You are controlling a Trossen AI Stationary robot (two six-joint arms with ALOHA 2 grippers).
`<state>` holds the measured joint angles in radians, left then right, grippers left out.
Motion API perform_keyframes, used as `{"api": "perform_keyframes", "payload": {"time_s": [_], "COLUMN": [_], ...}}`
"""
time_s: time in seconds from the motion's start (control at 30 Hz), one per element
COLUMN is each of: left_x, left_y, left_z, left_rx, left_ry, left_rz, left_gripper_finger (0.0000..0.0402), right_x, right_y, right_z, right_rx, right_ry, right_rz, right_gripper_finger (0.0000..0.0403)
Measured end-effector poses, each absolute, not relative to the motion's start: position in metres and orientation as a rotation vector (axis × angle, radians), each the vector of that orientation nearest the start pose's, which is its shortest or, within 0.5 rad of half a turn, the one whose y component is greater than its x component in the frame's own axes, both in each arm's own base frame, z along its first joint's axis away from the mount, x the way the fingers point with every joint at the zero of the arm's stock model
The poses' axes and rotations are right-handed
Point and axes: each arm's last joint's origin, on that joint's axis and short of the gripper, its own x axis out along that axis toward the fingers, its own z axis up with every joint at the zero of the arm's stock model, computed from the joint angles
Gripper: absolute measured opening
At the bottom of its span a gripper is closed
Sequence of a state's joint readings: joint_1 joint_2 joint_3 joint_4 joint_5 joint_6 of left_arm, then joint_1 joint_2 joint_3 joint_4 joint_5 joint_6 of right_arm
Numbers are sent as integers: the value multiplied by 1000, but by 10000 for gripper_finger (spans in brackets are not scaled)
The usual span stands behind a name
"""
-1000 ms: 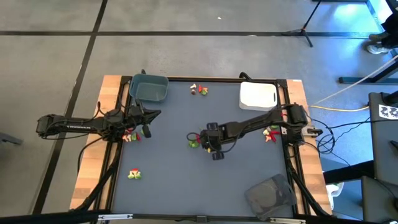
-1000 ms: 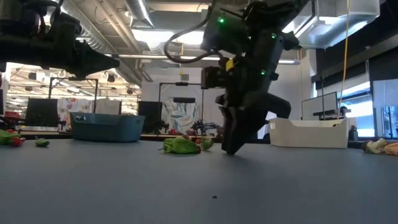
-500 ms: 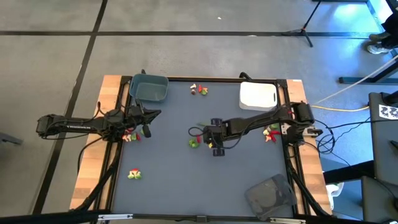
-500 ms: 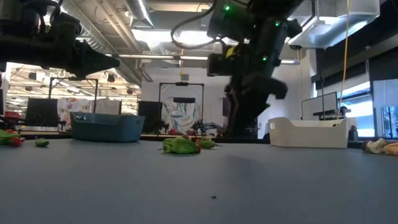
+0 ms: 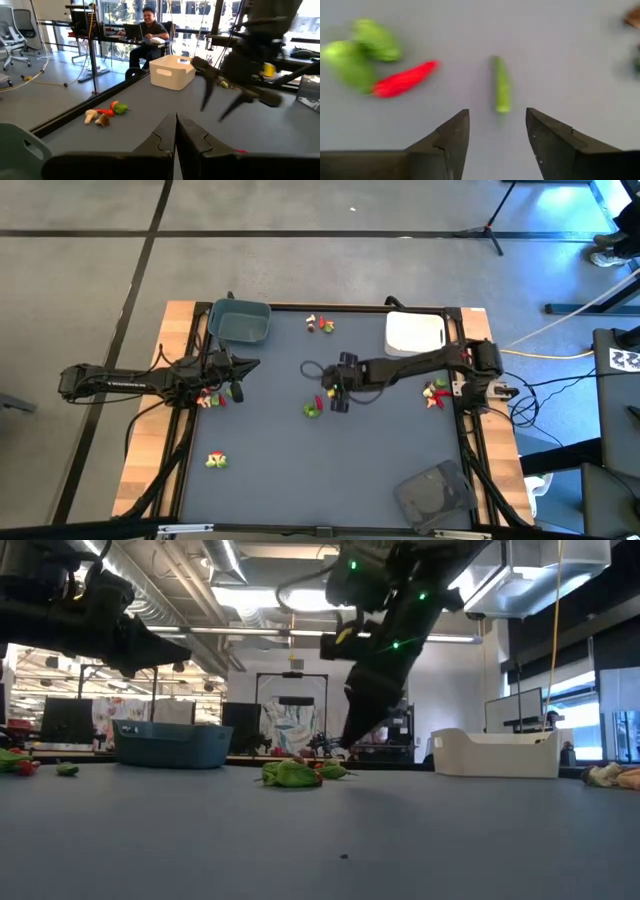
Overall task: Sort produce into baskets
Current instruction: Put the green chili pepper into the white bin
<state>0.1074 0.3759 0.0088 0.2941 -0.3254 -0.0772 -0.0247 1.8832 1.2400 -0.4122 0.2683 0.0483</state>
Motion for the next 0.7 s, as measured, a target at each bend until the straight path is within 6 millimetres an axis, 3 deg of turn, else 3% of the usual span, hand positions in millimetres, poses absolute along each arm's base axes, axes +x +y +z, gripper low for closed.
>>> {"api": "perform_keyframes", "payload": {"time_s": [0.27,0.5,0.7], "left_x": [118,118,118], "left_y": [22,22,21], "left_z": [161,160,159], "left_rx": [-101,-140,-115], "left_ry": [56,55,71], "left_rz": [433,434,432], "left_gripper_finger": [5,5,5], "right_x": [387,392,393], "right_y": [-54,-59,-59], "right_z": [154,135,131], "right_rx": [67,41,-8], "right_ry": [1040,1061,1066], "right_rz": [-226,-173,-170], "right_gripper_finger": [160,135,65]}}
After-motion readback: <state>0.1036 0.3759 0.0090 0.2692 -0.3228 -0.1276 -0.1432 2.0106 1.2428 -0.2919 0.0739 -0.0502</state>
